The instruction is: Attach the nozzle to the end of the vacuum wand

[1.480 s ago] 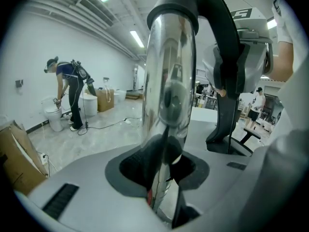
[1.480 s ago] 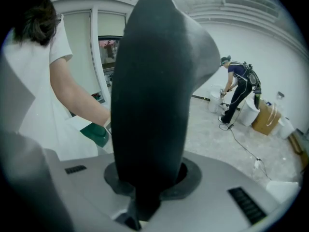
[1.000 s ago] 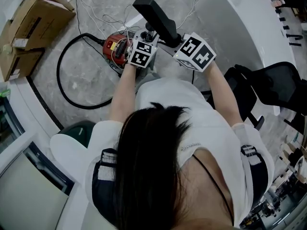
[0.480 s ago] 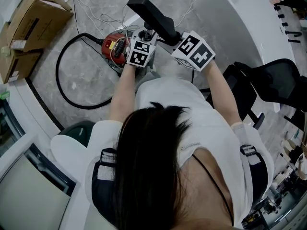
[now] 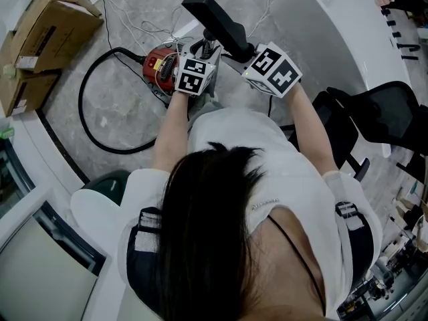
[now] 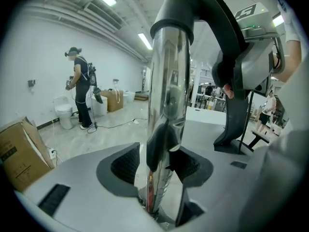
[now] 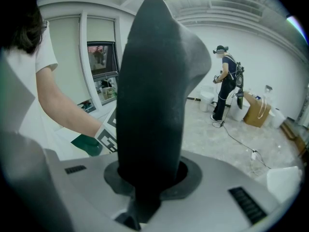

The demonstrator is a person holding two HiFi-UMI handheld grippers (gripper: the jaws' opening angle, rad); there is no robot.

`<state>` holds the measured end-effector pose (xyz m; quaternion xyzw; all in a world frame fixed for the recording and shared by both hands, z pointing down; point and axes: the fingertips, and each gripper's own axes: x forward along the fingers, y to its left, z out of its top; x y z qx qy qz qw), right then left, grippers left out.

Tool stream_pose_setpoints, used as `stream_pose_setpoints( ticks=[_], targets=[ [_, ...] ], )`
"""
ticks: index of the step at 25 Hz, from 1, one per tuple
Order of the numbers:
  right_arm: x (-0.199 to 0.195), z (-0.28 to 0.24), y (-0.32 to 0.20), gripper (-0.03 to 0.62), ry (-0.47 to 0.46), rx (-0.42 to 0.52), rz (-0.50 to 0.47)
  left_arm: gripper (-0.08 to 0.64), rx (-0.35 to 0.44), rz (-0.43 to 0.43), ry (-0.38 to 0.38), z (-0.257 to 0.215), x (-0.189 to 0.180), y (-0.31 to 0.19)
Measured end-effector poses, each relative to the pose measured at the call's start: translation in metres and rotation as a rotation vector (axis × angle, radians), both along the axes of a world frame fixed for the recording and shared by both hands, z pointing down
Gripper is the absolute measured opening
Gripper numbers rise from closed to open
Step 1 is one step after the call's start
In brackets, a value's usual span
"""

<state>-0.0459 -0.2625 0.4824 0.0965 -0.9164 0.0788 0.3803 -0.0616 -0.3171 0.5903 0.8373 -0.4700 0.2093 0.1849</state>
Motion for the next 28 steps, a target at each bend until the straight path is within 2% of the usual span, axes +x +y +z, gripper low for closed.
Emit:
stream_pose_setpoints(
  ticks=[3, 7, 10, 17, 28],
  targets=[
    [0.000, 0.001, -0.002, 0.075, -0.001, 0.006, 0.006, 0.187, -0.011, 0.002, -0.003, 0.000, -0.003, 0.001],
    [0.001, 0.003, 0.001, 0.080, 0.004, 0.006, 0.006, 0.212, -0.008, -0.025, 0.035, 0.000, -0.006, 0.007],
    [0.001, 0.003, 0.000, 0.121, 0.014, 0.013, 0.004, 0.214, -0.014, -0.012, 0.037, 0.001, -0.007, 0.009],
    [0.003, 0.001, -0.005, 0.134, 0.001, 0.011, 0.021, 0.225, -0.021, -0.013, 0.061, 0.001, -0.008, 0.011],
    [0.008, -0.001, 0.001, 0.267, -0.084, -0.044, 0.015, 0.229, -0.040, -0.030, 0.076, 0.003, -0.007, 0.016]
  ],
)
